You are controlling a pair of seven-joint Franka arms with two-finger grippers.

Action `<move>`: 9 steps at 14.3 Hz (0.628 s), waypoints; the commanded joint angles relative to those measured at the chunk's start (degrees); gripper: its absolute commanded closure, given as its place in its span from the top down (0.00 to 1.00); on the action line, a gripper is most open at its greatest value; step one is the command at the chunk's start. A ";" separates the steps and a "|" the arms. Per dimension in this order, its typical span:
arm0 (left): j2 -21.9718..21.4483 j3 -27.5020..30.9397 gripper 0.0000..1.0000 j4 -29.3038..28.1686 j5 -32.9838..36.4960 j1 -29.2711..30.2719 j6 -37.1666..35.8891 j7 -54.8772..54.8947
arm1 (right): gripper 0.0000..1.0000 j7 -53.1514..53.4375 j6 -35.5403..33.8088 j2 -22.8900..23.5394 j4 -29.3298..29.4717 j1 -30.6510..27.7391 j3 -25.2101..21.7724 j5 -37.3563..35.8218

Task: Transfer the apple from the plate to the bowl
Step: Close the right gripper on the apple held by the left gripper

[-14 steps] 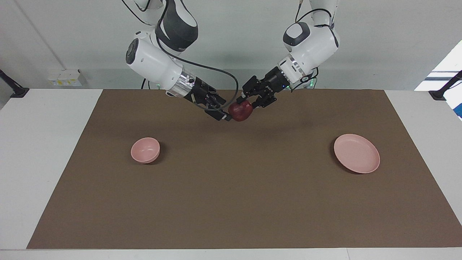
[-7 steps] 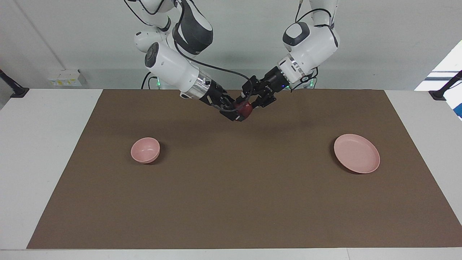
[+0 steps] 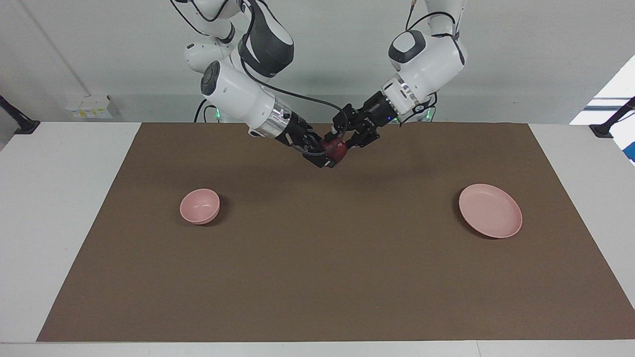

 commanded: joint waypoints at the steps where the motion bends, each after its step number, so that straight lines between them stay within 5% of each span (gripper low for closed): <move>1: -1.19 0.34 0.00 -0.49 -0.71 -0.60 0.13 -1.07 | 0.00 0.07 0.23 0.01 -0.22 0.11 -0.07 1.89; 3: -1.19 0.34 0.01 -0.49 -0.71 -0.60 0.13 -1.33 | 0.00 -1.07 0.23 0.01 -0.22 0.11 -0.07 1.89; 4: -1.19 0.34 0.14 -0.49 -0.71 -0.60 0.13 -1.85 | 0.00 -1.16 0.23 0.10 0.04 0.02 -0.07 1.89; 6: -1.10 0.34 0.50 -0.23 -0.62 -0.60 0.13 -2.30 | 0.00 -1.16 0.15 0.36 0.31 0.02 -0.07 1.89; 8: -0.75 0.52 0.98 -0.06 0.08 -0.08 0.13 -2.74 | 0.00 -1.42 0.15 0.36 0.31 -0.07 -0.07 1.89; 9: -0.58 0.69 1.00 -0.06 0.60 0.19 0.13 -2.65 | 0.00 -1.77 0.15 0.27 0.31 -0.07 -0.07 1.89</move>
